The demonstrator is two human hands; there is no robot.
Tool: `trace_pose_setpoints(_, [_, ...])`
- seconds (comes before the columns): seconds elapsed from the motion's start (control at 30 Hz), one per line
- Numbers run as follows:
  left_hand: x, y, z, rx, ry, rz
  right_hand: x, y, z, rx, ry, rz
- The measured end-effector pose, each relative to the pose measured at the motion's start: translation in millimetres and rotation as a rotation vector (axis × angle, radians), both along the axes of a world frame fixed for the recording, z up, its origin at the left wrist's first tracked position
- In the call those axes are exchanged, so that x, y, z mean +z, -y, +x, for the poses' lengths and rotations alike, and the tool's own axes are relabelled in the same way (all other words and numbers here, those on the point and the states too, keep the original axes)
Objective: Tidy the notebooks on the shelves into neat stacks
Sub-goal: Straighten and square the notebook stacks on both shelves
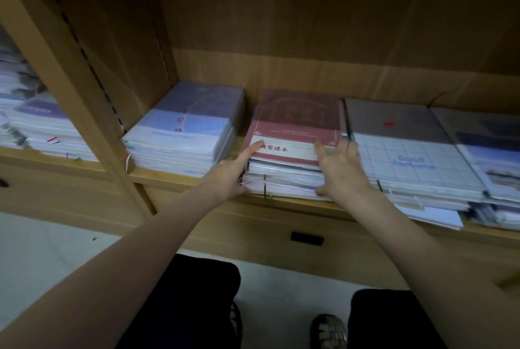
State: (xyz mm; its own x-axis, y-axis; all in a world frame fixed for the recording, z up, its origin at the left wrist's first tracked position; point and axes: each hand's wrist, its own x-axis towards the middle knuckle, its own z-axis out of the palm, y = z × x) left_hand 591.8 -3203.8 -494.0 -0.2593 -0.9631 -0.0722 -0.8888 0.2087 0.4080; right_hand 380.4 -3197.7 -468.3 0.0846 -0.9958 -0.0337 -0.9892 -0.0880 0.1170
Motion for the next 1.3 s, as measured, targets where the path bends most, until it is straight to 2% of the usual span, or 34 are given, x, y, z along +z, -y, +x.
trace_pose_setpoints(0.17, [-4,5,24,0.068,0.043,-0.131,-2,-7,4,0.093,0.198,-0.084])
trace_pose_setpoints(0.27, [-4,6,22,0.111,0.027,-0.1,-7,-12,1,0.013,0.256,-0.083])
trace_pose_setpoints(0.4, [-3,6,13,0.115,-0.208,0.004,-17,-8,-7,-0.15,0.591,0.094])
trace_pose_setpoints(0.53, [-2,7,17,0.104,-0.367,0.074,-24,10,-10,-0.133,0.727,0.19])
trace_pose_setpoints(0.87, [-9,-10,26,0.076,-0.321,0.099,-10,10,-13,0.03,0.71,0.272])
trace_pose_setpoints(1.03, [-8,-25,31,0.051,-0.315,0.092,-13,-4,-13,0.041,0.691,0.271])
trace_pose_setpoints(1.17, [-17,-24,25,0.066,-0.131,-0.048,-20,-12,-10,0.067,0.612,0.233])
trace_pose_setpoints(1.3, [-17,-16,29,0.059,-0.11,-0.078,-20,-9,-8,0.054,0.56,0.194])
